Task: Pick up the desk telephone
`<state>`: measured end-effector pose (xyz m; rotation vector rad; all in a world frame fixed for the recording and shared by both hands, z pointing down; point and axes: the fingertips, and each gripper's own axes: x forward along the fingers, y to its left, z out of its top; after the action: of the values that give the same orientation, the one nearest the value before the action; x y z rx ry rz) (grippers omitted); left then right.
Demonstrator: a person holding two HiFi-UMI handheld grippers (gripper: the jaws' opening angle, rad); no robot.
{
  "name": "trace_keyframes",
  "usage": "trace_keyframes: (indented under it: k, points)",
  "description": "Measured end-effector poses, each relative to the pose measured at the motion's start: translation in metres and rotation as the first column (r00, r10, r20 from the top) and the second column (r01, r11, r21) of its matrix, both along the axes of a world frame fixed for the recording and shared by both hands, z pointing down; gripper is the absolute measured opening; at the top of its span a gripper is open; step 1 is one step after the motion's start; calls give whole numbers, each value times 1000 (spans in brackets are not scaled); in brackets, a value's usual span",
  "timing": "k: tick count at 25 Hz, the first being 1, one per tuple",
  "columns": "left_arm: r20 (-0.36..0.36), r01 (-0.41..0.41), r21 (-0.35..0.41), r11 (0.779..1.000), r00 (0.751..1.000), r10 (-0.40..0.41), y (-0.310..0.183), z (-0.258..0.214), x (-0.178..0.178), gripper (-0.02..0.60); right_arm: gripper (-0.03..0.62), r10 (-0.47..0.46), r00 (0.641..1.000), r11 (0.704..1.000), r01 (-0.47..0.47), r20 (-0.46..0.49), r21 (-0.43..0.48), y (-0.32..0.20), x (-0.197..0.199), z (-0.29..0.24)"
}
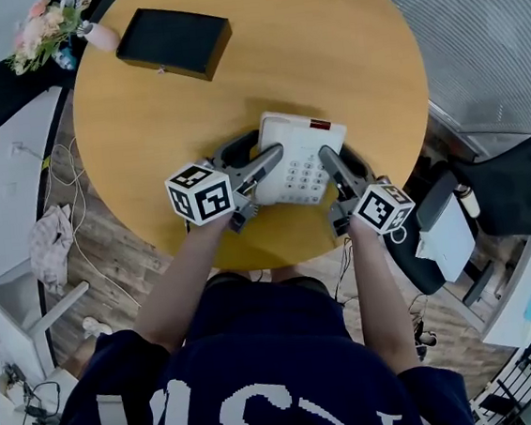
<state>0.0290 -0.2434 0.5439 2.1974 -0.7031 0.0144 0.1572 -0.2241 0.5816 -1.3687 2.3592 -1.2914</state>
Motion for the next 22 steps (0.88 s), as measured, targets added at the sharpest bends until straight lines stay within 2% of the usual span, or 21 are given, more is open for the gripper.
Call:
trace_keyframes:
  k: [6,11,16,22]
  points:
    - [7,21,129,991,1000,-22,-11,-35,-8,265,198,-11,999,992,18,-54,124,-15,-7,-36]
    - [-7,43,229,972,999,-43,-15,-72,-13,264,196,-22,997,976,36,-70,215,-24,-12,-74]
    - [-22,57,334,941,998,-53,-18,-111,-17,265,196,-19,997,951,42,-76,305,-31,-16,-112]
    - [-28,60,455,889,998,-53,-16,-160,-19,265,196,-9,993,905,57,-115,421,-33,-18,-163]
